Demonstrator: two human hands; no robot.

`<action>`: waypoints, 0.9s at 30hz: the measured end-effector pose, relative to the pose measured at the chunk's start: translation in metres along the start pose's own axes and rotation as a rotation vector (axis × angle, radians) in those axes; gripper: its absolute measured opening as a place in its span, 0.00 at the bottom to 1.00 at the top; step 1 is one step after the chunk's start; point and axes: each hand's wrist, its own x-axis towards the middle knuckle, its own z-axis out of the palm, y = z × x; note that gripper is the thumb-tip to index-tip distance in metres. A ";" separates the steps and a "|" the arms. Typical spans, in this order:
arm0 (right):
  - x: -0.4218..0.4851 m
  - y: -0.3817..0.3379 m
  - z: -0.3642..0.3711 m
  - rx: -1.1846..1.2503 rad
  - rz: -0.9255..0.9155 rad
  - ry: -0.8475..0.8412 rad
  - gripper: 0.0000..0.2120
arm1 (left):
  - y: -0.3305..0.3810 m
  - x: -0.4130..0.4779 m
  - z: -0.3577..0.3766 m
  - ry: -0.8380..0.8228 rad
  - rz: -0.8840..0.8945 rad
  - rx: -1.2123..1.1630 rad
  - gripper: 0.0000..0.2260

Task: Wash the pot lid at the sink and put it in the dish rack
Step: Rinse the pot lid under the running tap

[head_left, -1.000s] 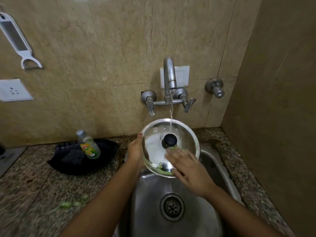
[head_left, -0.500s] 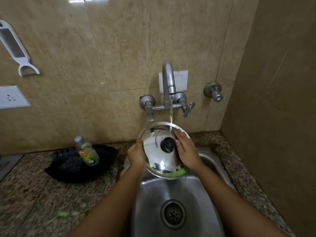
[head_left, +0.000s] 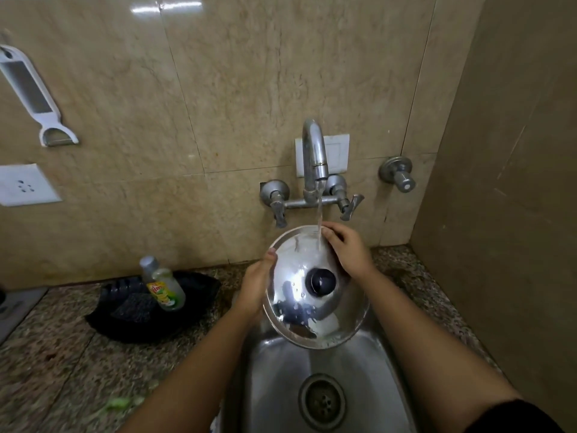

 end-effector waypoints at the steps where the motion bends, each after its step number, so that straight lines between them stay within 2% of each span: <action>1: 0.002 -0.004 0.002 -0.030 -0.028 -0.032 0.12 | 0.004 0.001 -0.002 -0.054 -0.053 0.056 0.14; 3: 0.003 -0.018 0.007 -0.085 -0.124 -0.131 0.13 | 0.015 0.004 -0.005 -0.124 -0.071 0.170 0.14; 5: 0.003 -0.029 0.008 -0.136 -0.229 -0.220 0.13 | 0.026 0.008 -0.008 -0.148 0.017 0.239 0.16; 7: 0.001 -0.030 0.007 -0.144 -0.255 -0.252 0.13 | 0.030 0.010 -0.008 -0.133 0.094 0.280 0.15; 9: -0.003 -0.023 0.006 -0.111 -0.160 -0.165 0.13 | 0.026 0.007 -0.005 -0.057 0.136 0.251 0.14; 11: -0.005 -0.014 0.002 -0.093 -0.030 0.020 0.12 | 0.014 0.007 -0.006 0.021 0.112 0.104 0.13; 13: -0.004 -0.010 -0.002 -0.116 0.002 0.096 0.11 | 0.007 0.008 -0.009 -0.013 0.040 0.046 0.13; 16: -0.004 -0.026 0.003 -0.243 -0.237 -0.178 0.11 | 0.017 0.010 -0.008 -0.178 0.045 0.257 0.16; 17: -0.005 -0.033 0.008 -0.297 -0.313 -0.240 0.12 | 0.021 0.011 -0.005 -0.192 0.068 0.268 0.17; 18: -0.005 -0.036 0.012 -0.319 -0.331 -0.227 0.13 | 0.024 0.011 -0.003 -0.182 0.082 0.255 0.17; 21: -0.010 -0.023 0.011 -0.281 -0.181 0.042 0.15 | 0.013 0.008 -0.002 -0.034 0.103 0.198 0.18; 24: -0.023 0.005 0.004 -0.464 0.016 0.217 0.15 | -0.011 0.005 -0.004 0.199 0.015 0.082 0.18; 26: -0.034 0.013 0.008 -0.600 0.016 0.222 0.17 | -0.021 0.003 -0.002 0.299 -0.055 0.040 0.18; 27: -0.044 0.014 0.013 -0.644 -0.033 0.165 0.20 | -0.022 0.003 0.000 0.335 -0.074 0.030 0.18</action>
